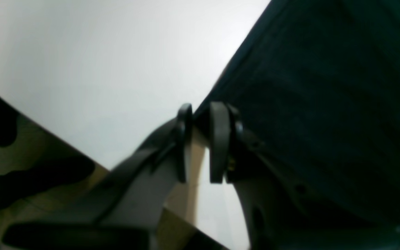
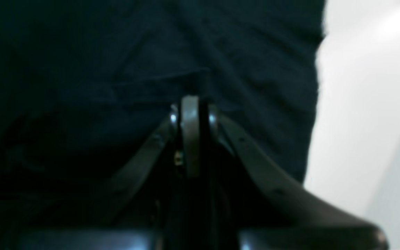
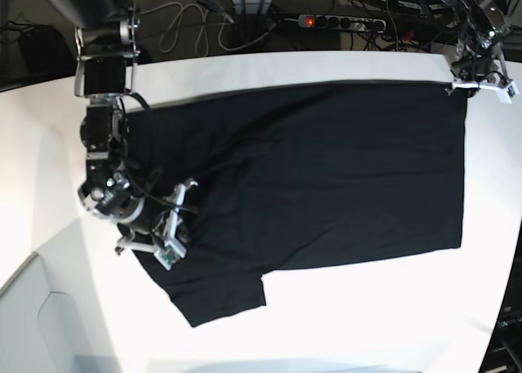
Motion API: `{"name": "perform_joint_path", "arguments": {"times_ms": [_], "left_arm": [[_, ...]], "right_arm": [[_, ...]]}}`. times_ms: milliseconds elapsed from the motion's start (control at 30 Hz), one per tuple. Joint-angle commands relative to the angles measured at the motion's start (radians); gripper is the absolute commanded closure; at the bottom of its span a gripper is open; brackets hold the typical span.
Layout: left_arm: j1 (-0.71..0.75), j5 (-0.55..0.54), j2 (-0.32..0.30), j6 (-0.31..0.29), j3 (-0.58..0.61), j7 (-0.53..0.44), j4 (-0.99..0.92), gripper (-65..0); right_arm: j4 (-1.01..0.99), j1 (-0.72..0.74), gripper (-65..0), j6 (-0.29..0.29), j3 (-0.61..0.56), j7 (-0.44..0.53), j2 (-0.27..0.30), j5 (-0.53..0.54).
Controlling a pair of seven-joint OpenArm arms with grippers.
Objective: Fold the T-shirt properly
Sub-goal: 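Pull the gripped shirt side with the right gripper toward its arm base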
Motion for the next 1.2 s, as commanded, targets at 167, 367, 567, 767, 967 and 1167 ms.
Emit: {"name": "perform_joint_path", "arguments": {"times_ms": [167, 367, 567, 767, 967, 1167], "left_arm": [[0.012, -0.003, -0.015, 0.000, -0.009, -0.018, 0.017, -9.0], [0.013, -0.006, -0.015, 0.000, -0.009, -0.018, 0.019, -9.0], [0.013, -0.006, -0.015, 0.000, -0.009, -0.018, 0.019, -9.0], [0.013, -0.009, -0.015, 0.000, -0.009, -0.018, 0.019, -9.0], [0.015, -0.009, -0.015, 0.000, -0.009, -0.016, 0.019, -9.0], [0.015, -0.010, -0.014, 0.000, -0.009, -0.016, 0.019, -9.0]], "right_arm": [[0.032, 0.038, -0.2, 0.025, 0.003, 0.026, 0.005, 0.014], [0.023, 0.036, -0.4, 0.025, -0.002, 0.034, -0.001, 0.014], [-0.037, 0.087, -0.4, 0.025, 0.000, 0.034, 0.002, 0.014], [-0.065, 0.095, -0.7, 0.025, -0.004, 0.034, 0.005, 0.014], [-0.065, 0.095, -18.0, 0.028, -0.005, 0.025, 0.005, 0.014], [0.014, 0.067, -36.6, 0.028, 0.030, 0.026, 0.005, 0.014]]}}
